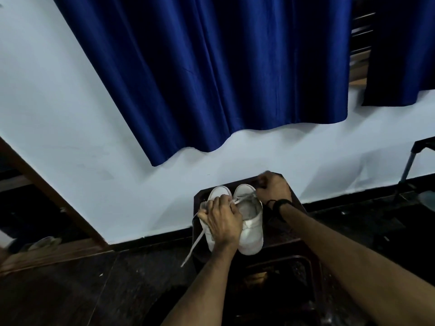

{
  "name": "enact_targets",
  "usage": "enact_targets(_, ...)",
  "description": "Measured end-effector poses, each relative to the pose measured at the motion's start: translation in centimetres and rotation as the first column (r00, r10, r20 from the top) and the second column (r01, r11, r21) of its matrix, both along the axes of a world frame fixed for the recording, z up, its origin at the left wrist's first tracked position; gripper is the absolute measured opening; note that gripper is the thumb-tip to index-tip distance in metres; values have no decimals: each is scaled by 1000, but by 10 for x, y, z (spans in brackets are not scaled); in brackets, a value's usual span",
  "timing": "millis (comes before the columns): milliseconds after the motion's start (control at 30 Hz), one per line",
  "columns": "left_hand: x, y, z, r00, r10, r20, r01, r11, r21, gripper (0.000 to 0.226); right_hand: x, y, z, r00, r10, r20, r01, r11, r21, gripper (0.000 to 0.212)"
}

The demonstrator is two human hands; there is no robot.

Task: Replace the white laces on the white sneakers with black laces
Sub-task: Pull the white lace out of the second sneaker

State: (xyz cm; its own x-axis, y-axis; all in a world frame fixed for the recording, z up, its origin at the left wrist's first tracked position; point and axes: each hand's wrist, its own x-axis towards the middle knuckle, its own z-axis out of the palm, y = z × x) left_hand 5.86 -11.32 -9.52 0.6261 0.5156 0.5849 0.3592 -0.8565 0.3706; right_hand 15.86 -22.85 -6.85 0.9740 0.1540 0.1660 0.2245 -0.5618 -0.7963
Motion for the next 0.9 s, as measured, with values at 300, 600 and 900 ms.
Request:
enact_targets(300,-1,1,-2,1000,-11,-3,11,1000,-12,15,-14,35,2,750,580,317,-136,604,-785,28)
enact_targets(600,1,1,-6,999,-9,37,8,999,39,13,7,-25,20,947,-314,71,321,937,-141,19)
enact_targets(900,-1,2,-6,1000,4,19,-4,1000,19,15,-28,28,6,806,529,266,-166,632,-757,31)
